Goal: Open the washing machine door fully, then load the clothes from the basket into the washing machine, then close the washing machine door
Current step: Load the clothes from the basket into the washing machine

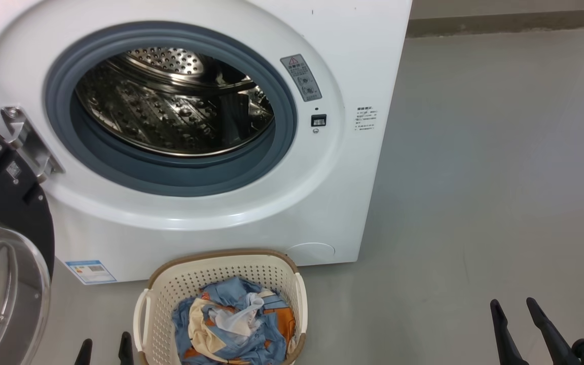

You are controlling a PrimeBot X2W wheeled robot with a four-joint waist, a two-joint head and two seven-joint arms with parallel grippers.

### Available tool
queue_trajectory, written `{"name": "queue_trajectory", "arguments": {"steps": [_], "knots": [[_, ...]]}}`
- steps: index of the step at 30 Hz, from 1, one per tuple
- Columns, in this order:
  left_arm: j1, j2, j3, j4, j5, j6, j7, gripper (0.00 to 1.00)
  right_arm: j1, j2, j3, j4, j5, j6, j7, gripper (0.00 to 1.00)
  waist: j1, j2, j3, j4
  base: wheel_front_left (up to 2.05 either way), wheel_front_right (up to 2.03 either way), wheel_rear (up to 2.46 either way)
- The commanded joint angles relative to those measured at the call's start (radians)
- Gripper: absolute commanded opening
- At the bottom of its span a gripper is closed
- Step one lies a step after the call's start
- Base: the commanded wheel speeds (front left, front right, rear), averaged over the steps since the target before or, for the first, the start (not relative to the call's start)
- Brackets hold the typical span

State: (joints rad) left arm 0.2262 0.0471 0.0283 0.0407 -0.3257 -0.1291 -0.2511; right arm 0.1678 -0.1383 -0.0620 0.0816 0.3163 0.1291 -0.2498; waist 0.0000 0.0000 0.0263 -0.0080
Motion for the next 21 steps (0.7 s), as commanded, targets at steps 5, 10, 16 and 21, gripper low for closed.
{"name": "queue_trajectory", "arguments": {"steps": [5, 10, 16, 21], "knots": [[-0.028, 0.003, 0.023, -0.030, 0.008, -0.002, -0.011, 1.00, -0.036, -0.010, 0.030, -0.025, -0.001, 0.002, -0.012, 1.00, 0.0000, 0.0000, 0.027, -0.017, 0.00, 0.00, 0.00], [-0.049, 0.003, 0.014, -0.019, 0.018, -0.002, -0.011, 1.00, -0.052, 0.001, 0.034, -0.027, 0.001, 0.002, -0.012, 1.00, 0.0000, 0.0000, 0.068, -0.040, 0.00, 0.00, 0.00], [-0.115, 0.003, 0.004, 0.021, 0.024, -0.002, -0.011, 1.00, -0.089, 0.015, 0.049, -0.028, 0.004, 0.002, -0.012, 1.00, 0.0000, 0.0000, 0.154, -0.078, 0.00, 0.00, 0.00], [-0.191, 0.004, -0.011, 0.078, 0.028, -0.002, -0.011, 1.00, -0.134, 0.031, 0.065, -0.027, 0.006, 0.002, -0.012, 1.00, 0.0000, 0.0000, 0.236, -0.123, 0.00, 0.00, 0.00]]}}
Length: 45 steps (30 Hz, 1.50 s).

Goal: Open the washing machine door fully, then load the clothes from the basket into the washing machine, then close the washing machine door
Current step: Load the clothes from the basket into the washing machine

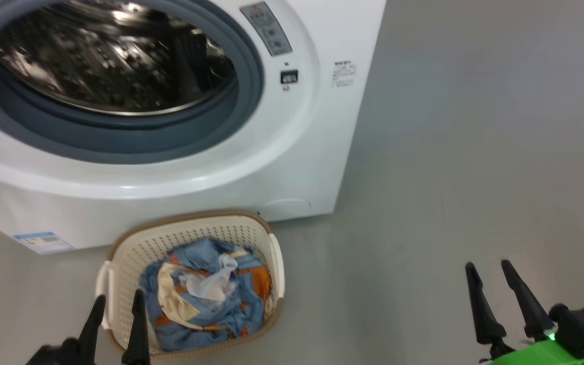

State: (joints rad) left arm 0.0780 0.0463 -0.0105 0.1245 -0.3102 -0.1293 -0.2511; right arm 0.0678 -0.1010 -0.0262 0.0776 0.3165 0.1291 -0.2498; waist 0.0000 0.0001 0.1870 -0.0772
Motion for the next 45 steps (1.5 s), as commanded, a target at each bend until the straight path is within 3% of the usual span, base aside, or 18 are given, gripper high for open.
{"name": "queue_trajectory", "arguments": {"steps": [1, 9, 16, 36, 45], "knots": [[-0.058, 0.008, 0.025, 0.006, 0.010, -0.001, -0.011, 1.00, -0.043, -0.003, 0.032, -0.021, 0.007, 0.002, -0.012, 1.00, 0.0000, -0.0001, 0.091, -0.064, 0.00, 0.00, 0.00], [-0.153, 0.035, 0.027, 0.142, -0.023, -0.001, -0.006, 1.00, -0.097, 0.022, 0.055, -0.010, 0.017, 0.002, -0.012, 1.00, 0.0000, -0.0001, 0.180, -0.126, 0.00, 0.00, 0.00], [-0.277, 0.069, 0.042, 0.307, -0.054, 0.024, 0.135, 1.00, -0.149, 0.039, 0.081, -0.005, 0.025, 0.002, -0.012, 1.00, 0.0000, -0.0001, 0.264, -0.176, 0.00, 0.00, 0.00], [-0.482, 0.151, 0.082, 0.514, -0.116, 0.064, 0.311, 1.00, -0.248, 0.050, 0.133, -0.001, 0.070, 0.002, -0.012, 1.00, 0.0000, -0.0001, 0.448, -0.257, 0.00, 0.00, 0.00], [-0.555, 0.198, 0.079, 0.602, -0.105, 0.105, 0.369, 1.00, -0.284, 0.051, 0.158, -0.005, 0.093, 0.002, -0.012, 1.00, 0.0000, -0.0001, 0.529, -0.285, 0.00, 0.00, 0.00]]}}
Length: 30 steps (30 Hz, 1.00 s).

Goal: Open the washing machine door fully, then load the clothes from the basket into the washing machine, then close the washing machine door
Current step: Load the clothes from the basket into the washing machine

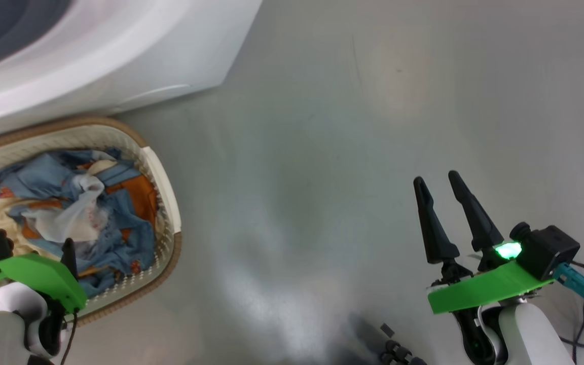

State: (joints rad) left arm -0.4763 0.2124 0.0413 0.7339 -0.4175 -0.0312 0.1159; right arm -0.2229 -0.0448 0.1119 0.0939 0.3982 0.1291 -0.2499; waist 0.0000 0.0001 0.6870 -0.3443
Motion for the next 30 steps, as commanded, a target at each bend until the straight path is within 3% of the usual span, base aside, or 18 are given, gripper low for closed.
{"name": "queue_trajectory", "arguments": {"steps": [1, 30], "knots": [[-0.007, 0.037, 0.027, -0.001, 0.002, 0.009, 0.007, 1.00, 0.004, -0.006, 0.022, -0.022, 0.013, 0.002, -0.012, 1.00, 0.0000, -0.0001, 0.037, -0.020, 0.00, 0.00, 0.00], [-0.140, 0.097, 0.002, 0.086, 0.000, 0.019, 0.002, 1.00, -0.034, -0.005, 0.030, -0.046, 0.016, 0.002, -0.012, 1.00, 0.0000, -0.0001, 0.150, -0.044, 0.00, 0.00, 0.00]]}}
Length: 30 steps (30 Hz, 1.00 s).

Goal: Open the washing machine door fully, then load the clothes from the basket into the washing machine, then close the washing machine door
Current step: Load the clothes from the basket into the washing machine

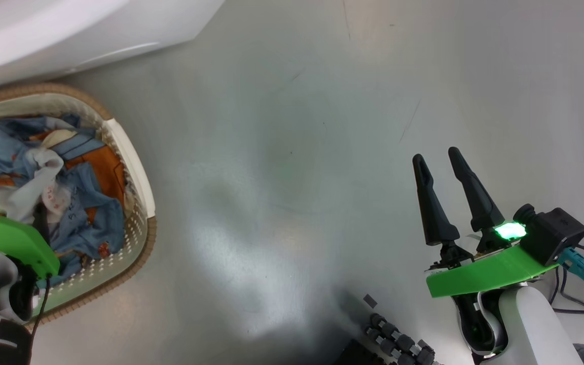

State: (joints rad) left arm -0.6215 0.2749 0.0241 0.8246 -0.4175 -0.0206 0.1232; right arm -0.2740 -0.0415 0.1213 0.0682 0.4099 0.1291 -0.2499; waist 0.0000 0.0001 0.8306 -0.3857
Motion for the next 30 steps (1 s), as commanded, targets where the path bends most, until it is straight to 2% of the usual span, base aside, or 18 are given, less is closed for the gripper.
{"name": "queue_trajectory", "arguments": {"steps": [1, 6, 7, 9, 11, 13, 14, 23, 30], "knots": [[0.001, 0.035, 0.017, -0.002, 0.000, 0.008, -0.007, 1.00, 0.017, -0.009, 0.019, -0.021, 0.004, 0.002, -0.012, 1.00, 0.0000, -0.0001, 0.009, -0.002, 0.00, 0.00, 0.00], [-0.017, 0.036, 0.008, 0.015, 0.000, 0.005, -0.015, 1.00, 0.014, -0.009, 0.017, -0.023, 0.003, 0.002, -0.012, 1.00, 0.0000, -0.0001, 0.021, -0.002, 0.00, 0.00, 0.00], [-0.020, 0.036, 0.005, 0.019, 0.001, 0.005, -0.017, 0.90, 0.013, -0.009, 0.017, -0.023, 0.003, 0.002, -0.012, 1.00, 0.0000, -0.0001, 0.022, -0.003, 0.00, 0.00, 0.00], [-0.026, 0.037, 0.001, 0.025, 0.003, 0.005, -0.024, 0.56, 0.011, -0.009, 0.017, -0.024, 0.002, 0.002, -0.012, 1.00, 0.0000, -0.0001, 0.027, -0.004, 0.00, 0.00, 0.00], [-0.032, 0.038, -0.005, 0.033, 0.006, 0.004, -0.030, 0.33, 0.010, -0.009, 0.016, -0.025, 0.000, 0.002, -0.012, 1.00, 0.0000, -0.0001, 0.031, -0.004, 0.00, 0.00, 0.00], [-0.037, 0.036, -0.009, 0.042, 0.006, 0.001, -0.036, 0.15, 0.009, -0.009, 0.015, -0.025, -0.001, 0.002, -0.012, 1.00, 0.0000, -0.0001, 0.034, -0.004, 0.00, 0.00, 0.00], [-0.040, 0.035, -0.012, 0.047, 0.007, 0.000, -0.039, 0.00, 0.009, -0.009, 0.014, -0.025, -0.002, 0.002, -0.012, 1.00, 0.0000, -0.0001, 0.034, -0.004, 0.00, 0.00, 0.00], [-0.041, 0.016, -0.020, 0.075, -0.004, -0.016, -0.096, 0.00, 0.008, -0.009, 0.005, -0.018, -0.012, 0.002, -0.012, 1.00, 0.0000, -0.0001, 0.006, 0.018, 0.00, 0.00, 0.00], [-0.002, -0.019, -0.020, 0.067, -0.029, -0.037, -0.172, 0.00, 0.015, -0.009, -0.010, -0.017, -0.034, 0.002, -0.012, 1.00, 0.0000, -0.0001, -0.060, 0.065, 0.00, 0.00, 0.00]]}}
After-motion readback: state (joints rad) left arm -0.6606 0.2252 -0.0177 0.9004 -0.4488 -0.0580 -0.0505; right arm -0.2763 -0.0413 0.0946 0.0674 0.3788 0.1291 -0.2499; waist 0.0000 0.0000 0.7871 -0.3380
